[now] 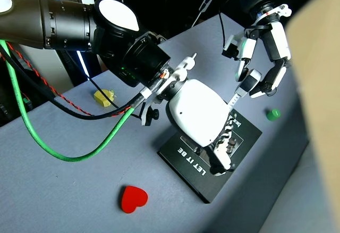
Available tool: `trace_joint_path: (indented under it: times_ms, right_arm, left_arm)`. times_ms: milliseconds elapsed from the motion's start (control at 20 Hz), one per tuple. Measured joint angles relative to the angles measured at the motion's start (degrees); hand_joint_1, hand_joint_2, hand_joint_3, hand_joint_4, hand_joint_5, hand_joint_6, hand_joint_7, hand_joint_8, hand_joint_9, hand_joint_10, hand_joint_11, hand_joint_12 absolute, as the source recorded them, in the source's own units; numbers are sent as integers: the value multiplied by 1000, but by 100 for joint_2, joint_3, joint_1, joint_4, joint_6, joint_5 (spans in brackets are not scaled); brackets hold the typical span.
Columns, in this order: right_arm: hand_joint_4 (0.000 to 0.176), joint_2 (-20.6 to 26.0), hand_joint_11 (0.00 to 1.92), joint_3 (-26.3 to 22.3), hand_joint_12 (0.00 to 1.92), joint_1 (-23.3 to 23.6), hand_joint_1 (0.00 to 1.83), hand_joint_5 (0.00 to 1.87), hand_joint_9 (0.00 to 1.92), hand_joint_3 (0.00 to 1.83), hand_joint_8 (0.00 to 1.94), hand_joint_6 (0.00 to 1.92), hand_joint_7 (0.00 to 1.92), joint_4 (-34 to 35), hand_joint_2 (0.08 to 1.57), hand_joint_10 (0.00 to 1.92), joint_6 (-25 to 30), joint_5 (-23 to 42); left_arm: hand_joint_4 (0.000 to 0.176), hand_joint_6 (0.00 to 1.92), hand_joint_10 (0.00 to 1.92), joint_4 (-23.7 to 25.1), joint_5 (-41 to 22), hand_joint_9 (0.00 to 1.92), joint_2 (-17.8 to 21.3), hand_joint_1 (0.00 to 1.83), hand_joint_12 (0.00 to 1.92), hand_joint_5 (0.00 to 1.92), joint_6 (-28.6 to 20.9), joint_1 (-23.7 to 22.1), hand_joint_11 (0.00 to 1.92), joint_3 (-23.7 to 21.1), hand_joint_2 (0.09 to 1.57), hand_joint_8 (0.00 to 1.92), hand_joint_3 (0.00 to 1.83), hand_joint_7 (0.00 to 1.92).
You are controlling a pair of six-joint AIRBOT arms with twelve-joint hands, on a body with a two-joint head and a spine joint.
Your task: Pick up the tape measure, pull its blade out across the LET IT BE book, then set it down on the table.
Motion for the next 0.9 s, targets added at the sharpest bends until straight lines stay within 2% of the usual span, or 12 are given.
trace_joint_path:
  times_ms: [250,550,650,900]
  right_arm:
    - [0,-2,371,0,950,2,1038,758,805,0,4,1,844,-20,1117,10,0,9]
    - [0,0,401,17,970,4,1039,751,807,1,3,0,845,-96,1119,9,2,4]
    - [0,0,385,17,962,4,1037,750,804,0,7,0,855,-94,1118,7,2,7]
    - [0,0,395,17,969,4,1040,753,814,1,0,1,842,-94,1120,10,2,4]
  left_arm:
    - [0,872,1214,0,-2,885,0,1493,1488,800,0,35,908,0,1135,1219,1,818]
    - [0,787,1171,0,-7,918,0,1497,1508,862,0,57,869,0,1123,1189,0,853]
    - [0,799,1102,0,-7,983,0,1505,1461,836,0,57,915,0,1106,1112,0,907]
    - [0,765,1141,2,-7,963,0,1506,1468,840,0,57,922,0,1107,1103,0,907]
